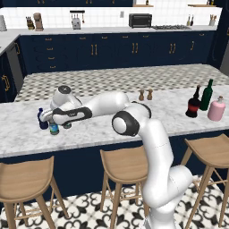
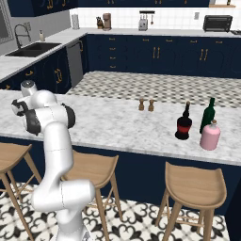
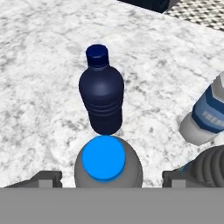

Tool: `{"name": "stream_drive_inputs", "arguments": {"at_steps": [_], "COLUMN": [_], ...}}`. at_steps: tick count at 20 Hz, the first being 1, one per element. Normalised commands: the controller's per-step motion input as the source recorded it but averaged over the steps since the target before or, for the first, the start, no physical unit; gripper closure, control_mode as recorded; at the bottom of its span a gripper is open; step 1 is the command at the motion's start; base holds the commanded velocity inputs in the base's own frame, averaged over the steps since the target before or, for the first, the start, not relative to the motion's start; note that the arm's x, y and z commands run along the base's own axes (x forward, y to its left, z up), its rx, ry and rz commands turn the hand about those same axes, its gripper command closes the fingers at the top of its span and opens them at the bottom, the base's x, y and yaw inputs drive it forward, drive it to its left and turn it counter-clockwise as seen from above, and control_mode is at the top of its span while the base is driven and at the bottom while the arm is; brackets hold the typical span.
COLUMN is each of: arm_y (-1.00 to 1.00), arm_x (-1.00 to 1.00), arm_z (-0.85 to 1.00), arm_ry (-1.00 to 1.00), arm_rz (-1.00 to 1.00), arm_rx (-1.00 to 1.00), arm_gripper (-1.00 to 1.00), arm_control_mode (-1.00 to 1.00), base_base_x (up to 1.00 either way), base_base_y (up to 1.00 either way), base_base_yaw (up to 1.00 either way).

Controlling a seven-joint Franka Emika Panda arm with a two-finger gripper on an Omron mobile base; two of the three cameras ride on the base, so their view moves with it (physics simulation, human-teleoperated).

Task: Move the plastic bottles in the middle to the plastics group, and the glass bottles in the middle to the glass group.

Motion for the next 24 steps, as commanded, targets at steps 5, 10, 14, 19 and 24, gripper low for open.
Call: {"name": "stream_drive_inputs", "arguments": {"at_steps": [5, 10, 14, 19, 24], "arm_y": [0.0, 0.0, -0.13, -0.53, -0.87], "arm_x": [0.0, -0.09, -0.36, -0.76, -0.99], "arm_z": [0.02, 0.46, 0.54, 0.11, 0.0], "arm_ry": [0.0, 0.0, 0.0, 0.0, -0.09], "arm_rz": [0.0, 0.0, 0.0, -0.02, -0.11], "arm_rx": [-0.01, -0.01, 0.0, 0.0, 0.04], "arm_gripper": [-1.0, -1.0, -1.0, -1.0, -1.0], "arm_control_mode": [-1.0, -1.0, -1.0, -1.0, -1.0], "base_base_x": [0.0, 0.0, 0.0, 0.0, 0.0], "base_base_y": [0.0, 0.0, 0.0, 0.0, 0.0], "base_base_yaw": [0.0, 0.0, 0.0, 0.0, 0.0]}}
